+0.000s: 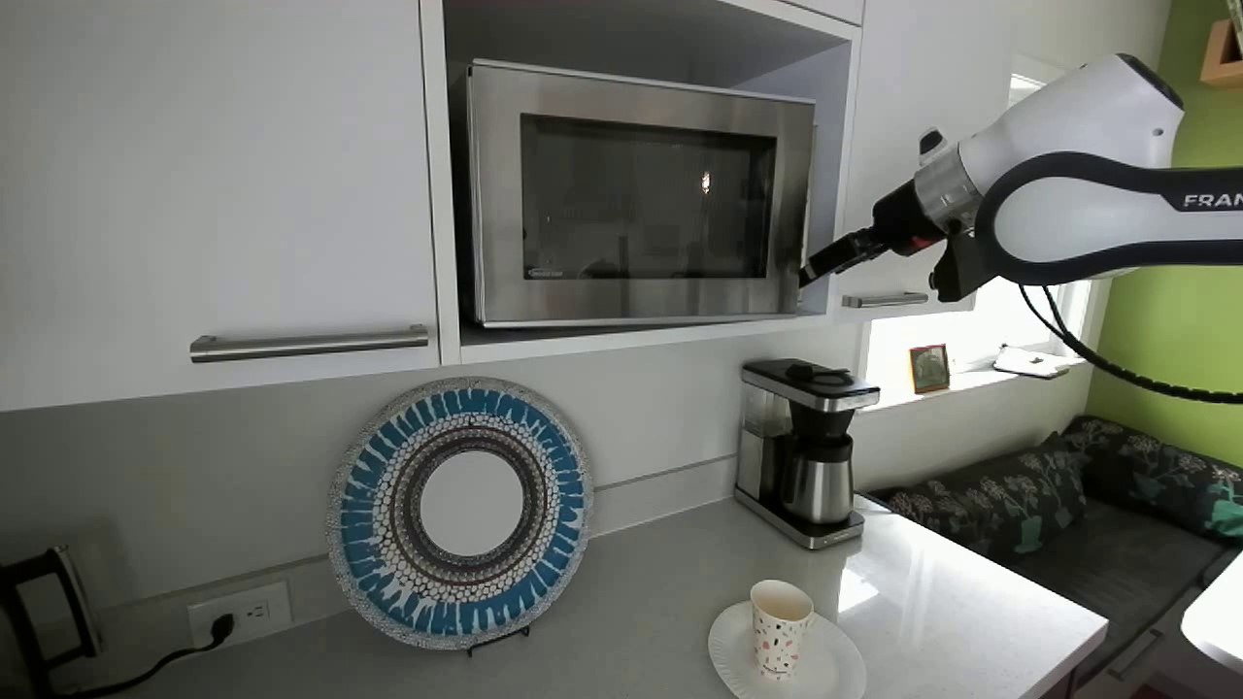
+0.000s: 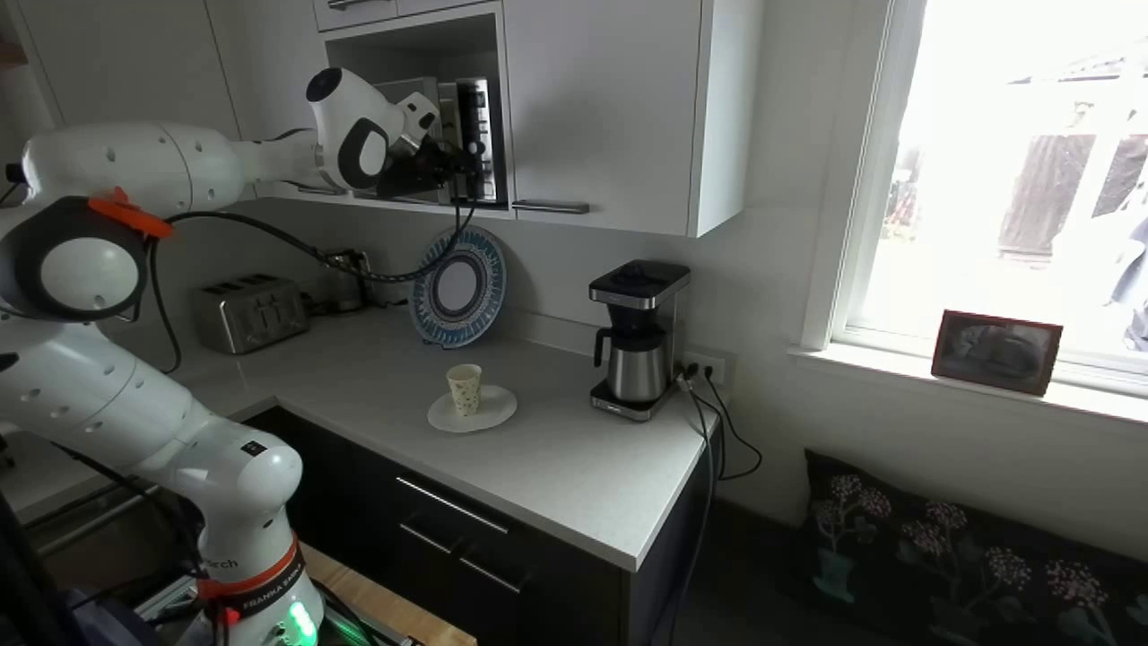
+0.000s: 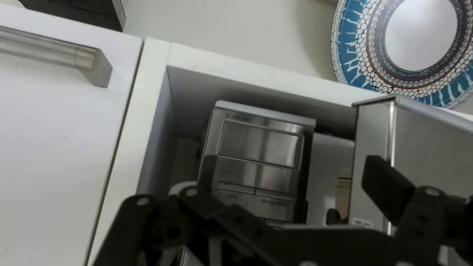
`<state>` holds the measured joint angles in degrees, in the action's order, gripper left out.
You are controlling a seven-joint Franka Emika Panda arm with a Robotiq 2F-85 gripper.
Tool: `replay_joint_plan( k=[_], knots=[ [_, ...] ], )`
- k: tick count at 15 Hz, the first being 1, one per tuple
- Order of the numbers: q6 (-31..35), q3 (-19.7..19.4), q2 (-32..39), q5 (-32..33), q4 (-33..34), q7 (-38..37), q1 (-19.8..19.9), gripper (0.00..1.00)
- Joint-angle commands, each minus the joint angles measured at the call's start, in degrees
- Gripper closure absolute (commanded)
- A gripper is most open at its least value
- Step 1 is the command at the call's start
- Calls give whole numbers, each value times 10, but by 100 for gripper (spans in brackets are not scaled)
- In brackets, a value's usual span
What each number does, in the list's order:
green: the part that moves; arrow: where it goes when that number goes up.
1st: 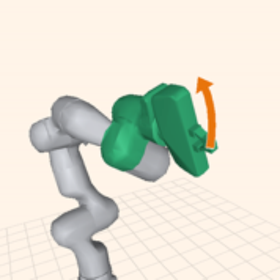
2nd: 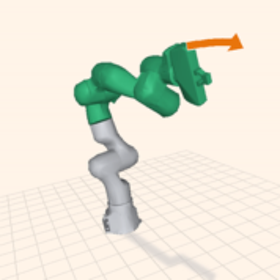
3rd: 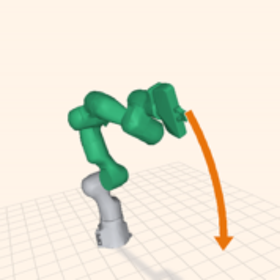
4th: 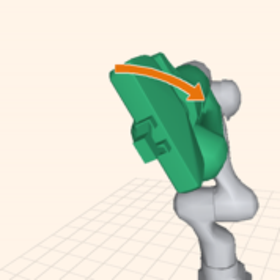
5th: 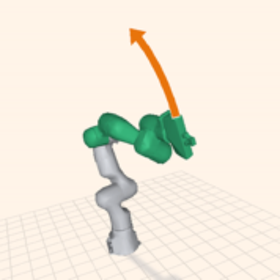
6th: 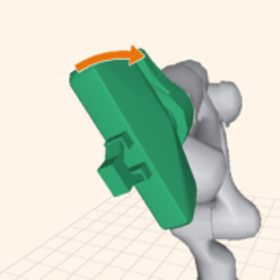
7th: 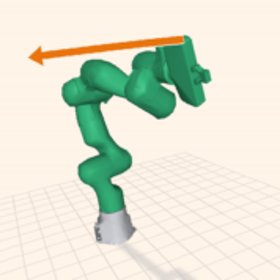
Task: Open the microwave door by opening the bottom right button and then press a button on the microwave
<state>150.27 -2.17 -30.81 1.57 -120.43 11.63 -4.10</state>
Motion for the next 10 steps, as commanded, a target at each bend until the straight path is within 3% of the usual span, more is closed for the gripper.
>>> replay_joint_plan(
  k=[1,4,10],
  knots=[
    [-2,0,1,1,2,-1,0,0],
    [-45,-18,-1,-30,19,14,-24,0],
    [-176,-31,5,-79,80,13,-32,0]
  ],
)
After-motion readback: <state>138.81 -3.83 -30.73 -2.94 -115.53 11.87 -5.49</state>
